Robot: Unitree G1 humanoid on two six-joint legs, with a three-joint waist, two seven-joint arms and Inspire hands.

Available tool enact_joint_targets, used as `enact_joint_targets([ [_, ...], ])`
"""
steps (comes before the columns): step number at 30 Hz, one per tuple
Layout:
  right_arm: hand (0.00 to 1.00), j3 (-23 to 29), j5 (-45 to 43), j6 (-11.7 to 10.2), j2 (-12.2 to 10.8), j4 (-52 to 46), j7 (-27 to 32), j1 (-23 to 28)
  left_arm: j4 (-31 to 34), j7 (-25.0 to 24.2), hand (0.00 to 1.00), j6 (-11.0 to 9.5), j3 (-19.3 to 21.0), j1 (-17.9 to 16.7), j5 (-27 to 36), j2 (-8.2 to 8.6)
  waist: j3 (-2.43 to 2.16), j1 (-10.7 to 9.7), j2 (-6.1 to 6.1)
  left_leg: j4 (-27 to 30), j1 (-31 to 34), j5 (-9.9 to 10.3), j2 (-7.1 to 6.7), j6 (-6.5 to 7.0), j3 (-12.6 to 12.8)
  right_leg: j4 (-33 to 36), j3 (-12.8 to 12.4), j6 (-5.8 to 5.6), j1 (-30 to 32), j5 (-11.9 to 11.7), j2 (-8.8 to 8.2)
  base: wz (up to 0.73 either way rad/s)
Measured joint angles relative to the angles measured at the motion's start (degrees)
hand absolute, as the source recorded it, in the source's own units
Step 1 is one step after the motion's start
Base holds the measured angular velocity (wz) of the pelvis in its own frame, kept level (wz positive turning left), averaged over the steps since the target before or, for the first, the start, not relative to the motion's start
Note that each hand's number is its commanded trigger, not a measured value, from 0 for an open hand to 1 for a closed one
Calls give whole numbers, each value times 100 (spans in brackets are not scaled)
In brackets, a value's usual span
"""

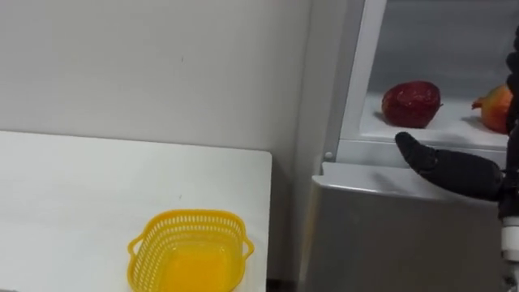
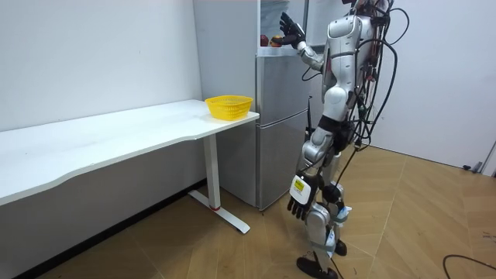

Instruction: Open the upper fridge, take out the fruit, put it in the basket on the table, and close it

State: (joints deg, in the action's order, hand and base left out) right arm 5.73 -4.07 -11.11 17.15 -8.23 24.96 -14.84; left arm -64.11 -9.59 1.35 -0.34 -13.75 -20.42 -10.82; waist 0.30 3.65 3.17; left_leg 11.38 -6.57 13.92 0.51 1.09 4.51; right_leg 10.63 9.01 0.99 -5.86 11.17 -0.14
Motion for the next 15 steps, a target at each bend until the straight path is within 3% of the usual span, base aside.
enact_joint_targets([
  [7,0,7,295,88,20,714,48,-739,19,5,0,43,11,2,-51,19,3,33,67,1,-11,-1,0,-1,-8,0,-1,0,-17,0,-3,1],
  [12,0,8,610,120,290,1011,54,-1142,13,-12,0,43,16,53,-51,6,29,97,156,0,-6,-16,-13,-17,-141,-1,168,0,-44,0,-26,12],
  [15,0,8,615,120,326,1051,35,-1164,12,-27,0,43,21,28,-47,3,19,132,206,14,-4,-18,-15,-20,-208,-5,284,-1,-88,0,-40,13],
])
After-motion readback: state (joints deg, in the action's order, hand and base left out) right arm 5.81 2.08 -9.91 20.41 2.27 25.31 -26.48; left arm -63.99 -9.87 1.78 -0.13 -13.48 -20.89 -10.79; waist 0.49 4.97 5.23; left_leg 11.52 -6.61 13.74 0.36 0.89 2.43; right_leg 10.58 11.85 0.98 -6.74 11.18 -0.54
